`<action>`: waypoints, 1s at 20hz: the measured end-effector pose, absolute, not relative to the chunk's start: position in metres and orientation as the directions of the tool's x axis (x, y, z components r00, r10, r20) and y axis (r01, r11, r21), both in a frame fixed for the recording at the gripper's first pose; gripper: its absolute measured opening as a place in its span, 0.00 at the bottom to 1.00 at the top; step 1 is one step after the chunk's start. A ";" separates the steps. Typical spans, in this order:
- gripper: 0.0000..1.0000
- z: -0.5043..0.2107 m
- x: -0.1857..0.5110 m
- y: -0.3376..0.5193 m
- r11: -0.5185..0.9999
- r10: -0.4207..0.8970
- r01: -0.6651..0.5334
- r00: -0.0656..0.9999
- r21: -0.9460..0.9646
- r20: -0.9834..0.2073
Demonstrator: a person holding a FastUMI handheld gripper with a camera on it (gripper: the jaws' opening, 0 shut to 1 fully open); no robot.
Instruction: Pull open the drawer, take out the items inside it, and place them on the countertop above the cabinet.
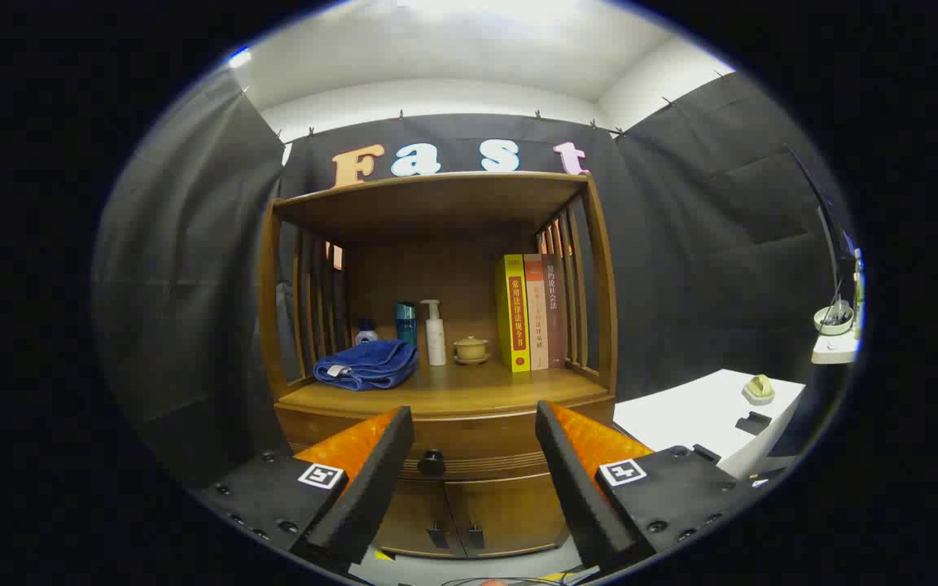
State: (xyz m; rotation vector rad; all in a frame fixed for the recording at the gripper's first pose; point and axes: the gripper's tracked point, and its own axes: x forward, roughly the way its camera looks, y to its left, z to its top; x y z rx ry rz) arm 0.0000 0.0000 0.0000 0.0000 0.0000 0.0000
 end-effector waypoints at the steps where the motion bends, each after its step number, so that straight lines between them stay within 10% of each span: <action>1: 0.99 0.000 0.000 0.000 1.000 -0.001 0.001 1.000 0.000 0.001; 20: 0.99 -0.010 0.003 0.008 1.000 0.010 -0.010 1.000 -0.006 -0.005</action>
